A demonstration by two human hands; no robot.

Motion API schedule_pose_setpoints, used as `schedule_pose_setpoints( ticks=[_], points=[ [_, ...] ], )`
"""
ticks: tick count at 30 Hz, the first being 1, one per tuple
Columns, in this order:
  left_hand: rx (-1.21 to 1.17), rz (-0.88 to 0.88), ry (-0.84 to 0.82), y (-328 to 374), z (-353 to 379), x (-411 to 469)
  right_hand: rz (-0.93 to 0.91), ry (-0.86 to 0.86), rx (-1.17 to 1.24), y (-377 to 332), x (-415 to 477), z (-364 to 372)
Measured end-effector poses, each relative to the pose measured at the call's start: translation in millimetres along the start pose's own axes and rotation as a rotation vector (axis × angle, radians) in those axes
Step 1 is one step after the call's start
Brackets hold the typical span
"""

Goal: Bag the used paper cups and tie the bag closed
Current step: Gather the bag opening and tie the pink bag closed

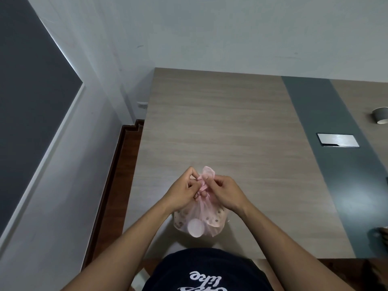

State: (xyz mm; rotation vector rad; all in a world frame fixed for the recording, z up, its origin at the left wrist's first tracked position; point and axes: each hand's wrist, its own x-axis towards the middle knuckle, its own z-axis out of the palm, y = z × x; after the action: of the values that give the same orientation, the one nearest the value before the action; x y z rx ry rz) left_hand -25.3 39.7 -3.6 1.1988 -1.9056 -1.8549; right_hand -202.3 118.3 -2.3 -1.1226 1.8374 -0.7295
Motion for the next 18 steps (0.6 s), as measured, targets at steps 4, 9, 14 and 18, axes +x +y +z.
schedule_pose_setpoints(
  ticks=[4,9,14,18],
  points=[
    [0.059,0.054,0.009,1,4,-5,0.062,0.142,0.070,8,8,-5],
    [0.127,0.150,0.016,2,10,-5,0.236,0.110,0.219,11,7,-12],
    [0.124,0.168,0.143,1,13,0,0.162,0.031,0.129,7,8,-16],
    [0.173,0.160,0.241,-3,14,5,0.138,-0.051,0.086,-5,1,-19]
  ],
)
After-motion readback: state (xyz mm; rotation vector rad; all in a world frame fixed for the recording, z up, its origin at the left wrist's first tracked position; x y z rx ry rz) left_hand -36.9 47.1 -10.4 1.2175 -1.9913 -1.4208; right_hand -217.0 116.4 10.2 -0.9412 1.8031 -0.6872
